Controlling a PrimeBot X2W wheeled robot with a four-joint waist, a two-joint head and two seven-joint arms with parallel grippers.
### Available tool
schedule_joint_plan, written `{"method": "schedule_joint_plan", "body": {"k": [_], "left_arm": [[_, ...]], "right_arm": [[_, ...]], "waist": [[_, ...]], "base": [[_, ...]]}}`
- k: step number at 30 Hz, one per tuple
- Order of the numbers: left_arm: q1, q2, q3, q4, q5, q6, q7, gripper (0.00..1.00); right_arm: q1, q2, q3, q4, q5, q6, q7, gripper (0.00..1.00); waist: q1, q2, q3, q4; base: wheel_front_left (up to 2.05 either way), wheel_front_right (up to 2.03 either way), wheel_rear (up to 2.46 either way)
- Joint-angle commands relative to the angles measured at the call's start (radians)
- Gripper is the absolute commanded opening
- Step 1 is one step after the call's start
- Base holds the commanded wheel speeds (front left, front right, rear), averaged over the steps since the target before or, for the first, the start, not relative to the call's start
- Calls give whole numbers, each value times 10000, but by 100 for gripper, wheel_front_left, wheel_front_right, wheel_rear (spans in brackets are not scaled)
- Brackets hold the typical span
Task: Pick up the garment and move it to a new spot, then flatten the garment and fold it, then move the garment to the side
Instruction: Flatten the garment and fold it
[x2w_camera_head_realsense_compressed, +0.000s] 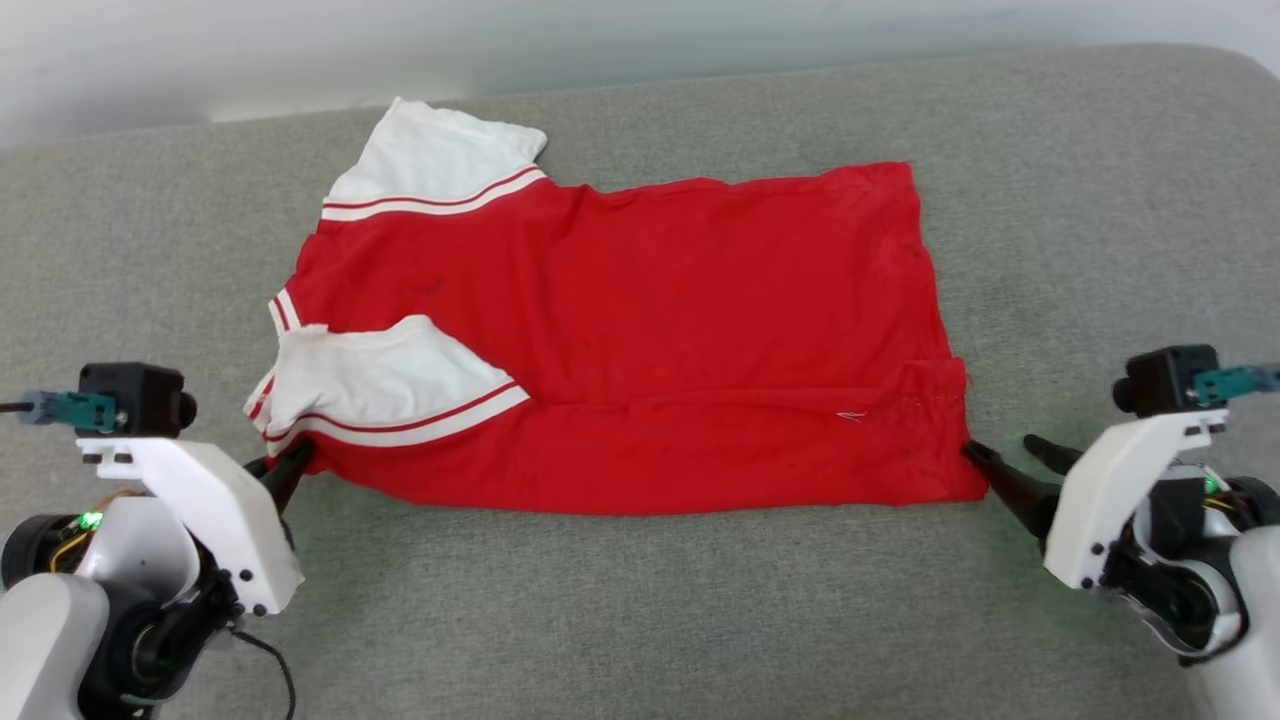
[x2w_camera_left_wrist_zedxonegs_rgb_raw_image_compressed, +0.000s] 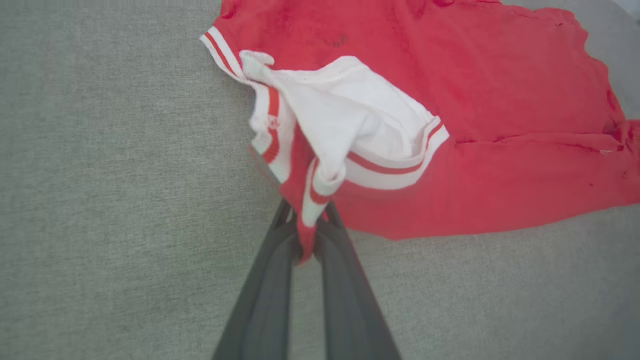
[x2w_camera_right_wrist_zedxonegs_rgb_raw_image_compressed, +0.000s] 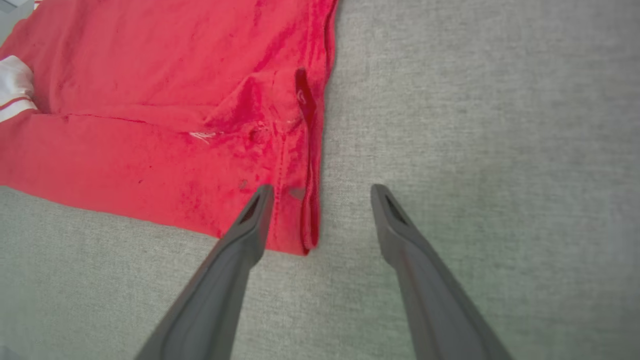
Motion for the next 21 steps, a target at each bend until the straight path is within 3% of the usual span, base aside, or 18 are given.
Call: {"method": "schedule_joint_plan", "body": {"k": [1,13,14,15,21], "left_arm": [[-121,-66,-34,-72,70,43,-36,0],[-541,-442,-553,-120,378,-82,-201,0],[-546,-448,-559,-87,376,-101,-215,0],[-545,-451,-559,-59,376,-114,-251,0],[-287,-457,-539,136,372,-228,-530,0]], "right_arm": [[-171,101,56,101,19,-4,80,100],[-1037,792,1385,2264,353,0,1185,100],[-1059,787,1454,2315,413,1,1235,27],[-1107,756,1491,2318,438,1,1242,0],[-1490,288,1484,1996,519,-4,962,0]], "waist": [[0,0,101,115],[0,0,375,586],[0,0,371,597],[0,0,367,601],[0,0,110,496]], "base": [[0,0,0],[0,0,0],[0,0,0],[0,0,0],[0,0,0]]}}
